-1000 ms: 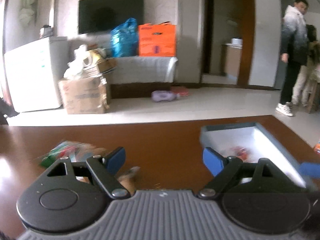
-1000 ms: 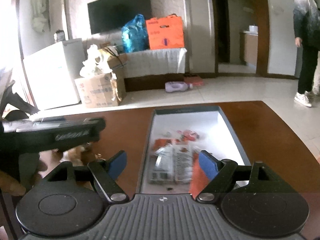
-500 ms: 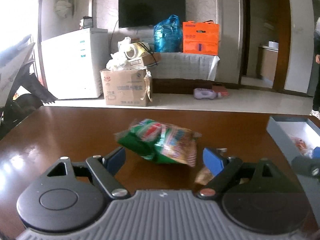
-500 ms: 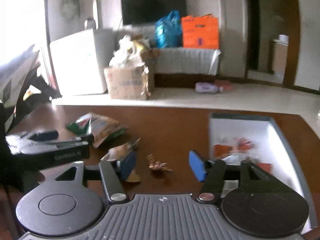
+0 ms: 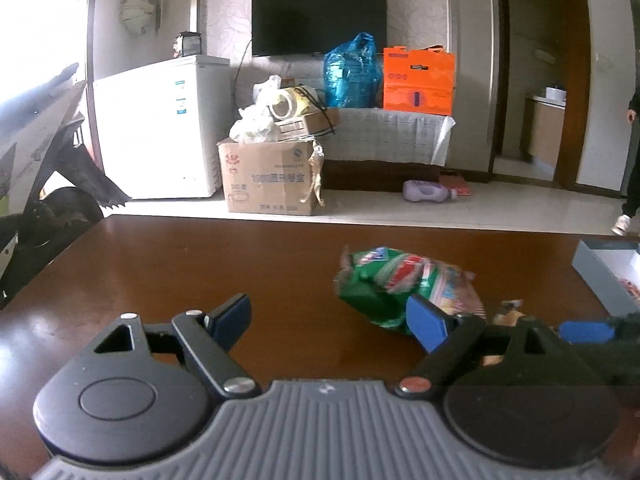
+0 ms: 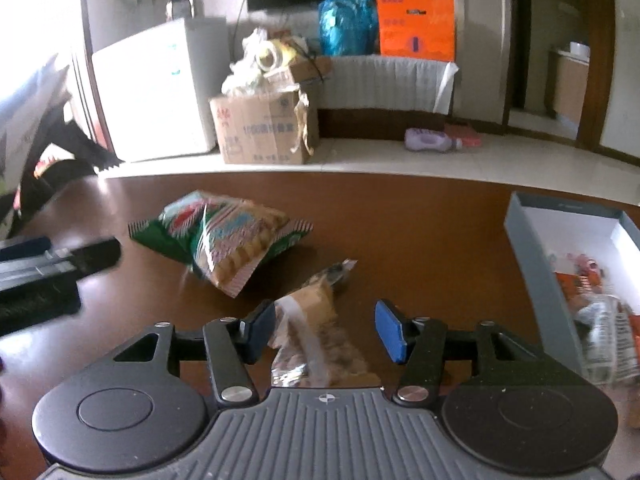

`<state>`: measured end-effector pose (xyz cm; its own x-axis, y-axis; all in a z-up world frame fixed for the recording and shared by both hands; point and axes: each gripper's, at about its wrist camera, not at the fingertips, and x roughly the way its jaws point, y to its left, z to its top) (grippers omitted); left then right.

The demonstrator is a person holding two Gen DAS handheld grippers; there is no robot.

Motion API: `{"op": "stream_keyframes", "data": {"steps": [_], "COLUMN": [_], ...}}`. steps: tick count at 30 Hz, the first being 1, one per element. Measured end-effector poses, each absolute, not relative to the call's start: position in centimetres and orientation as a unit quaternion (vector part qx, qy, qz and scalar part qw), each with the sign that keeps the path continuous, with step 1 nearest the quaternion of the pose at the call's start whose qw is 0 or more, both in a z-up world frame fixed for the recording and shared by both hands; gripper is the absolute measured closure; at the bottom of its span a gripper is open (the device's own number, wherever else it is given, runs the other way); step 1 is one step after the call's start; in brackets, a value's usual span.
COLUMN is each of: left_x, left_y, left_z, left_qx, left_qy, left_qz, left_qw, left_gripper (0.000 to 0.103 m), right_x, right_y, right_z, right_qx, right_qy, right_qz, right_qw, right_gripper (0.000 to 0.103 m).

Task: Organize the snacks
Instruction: 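Move both open grippers back toward the nut packet and chocolate candy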

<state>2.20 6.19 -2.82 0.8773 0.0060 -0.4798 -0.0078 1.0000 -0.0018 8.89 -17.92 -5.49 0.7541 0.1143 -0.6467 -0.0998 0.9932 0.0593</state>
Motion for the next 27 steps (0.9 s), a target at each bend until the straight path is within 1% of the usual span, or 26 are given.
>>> {"op": "stream_keyframes", "data": {"steps": [1, 4, 13, 18, 22, 24, 27], "left_x": [2.3, 2.5, 2.3, 2.3, 2.5, 2.8, 2.7], "left_y": [6.5, 7.3, 7.2, 6.9, 6.5, 5.8, 4.1], "left_z": [-2.8, -2.6, -1.7, -1.8, -2.1, -2.8, -3.5], "left_qx": [-0.005, -0.019, -0.029, -0.027, -0.021, -0.021, -0.028], "left_qy": [0.248, 0.251, 0.236, 0.238, 0.237, 0.241, 0.255], "left_qz": [0.007, 0.013, 0.009, 0.013, 0.008, -0.014, -0.066], "left_qw": [0.969, 0.968, 0.971, 0.971, 0.971, 0.97, 0.964], "left_gripper": [0.017, 0.017, 0.017, 0.017, 0.017, 0.017, 0.017], "right_x": [8.8, 8.2, 4.5, 4.1, 4.6, 5.2, 6.2], "right_y": [-17.6, -16.7, -15.8, -17.4, -19.1, -19.7, -20.7], "right_z": [-5.7, -5.6, -4.0, -2.7, -2.3, -2.7, -3.8], "right_qx": [0.006, -0.008, -0.007, 0.003, -0.013, -0.031, -0.038], "right_qy": [0.351, 0.355, 0.382, 0.357, 0.33, 0.33, 0.341], "right_qz": [0.069, 0.105, 0.242, 0.203, 0.097, 0.053, 0.026], "right_qw": [0.934, 0.929, 0.892, 0.912, 0.939, 0.942, 0.939], "right_gripper": [0.047, 0.054, 0.054, 0.054, 0.05, 0.047, 0.047]}}
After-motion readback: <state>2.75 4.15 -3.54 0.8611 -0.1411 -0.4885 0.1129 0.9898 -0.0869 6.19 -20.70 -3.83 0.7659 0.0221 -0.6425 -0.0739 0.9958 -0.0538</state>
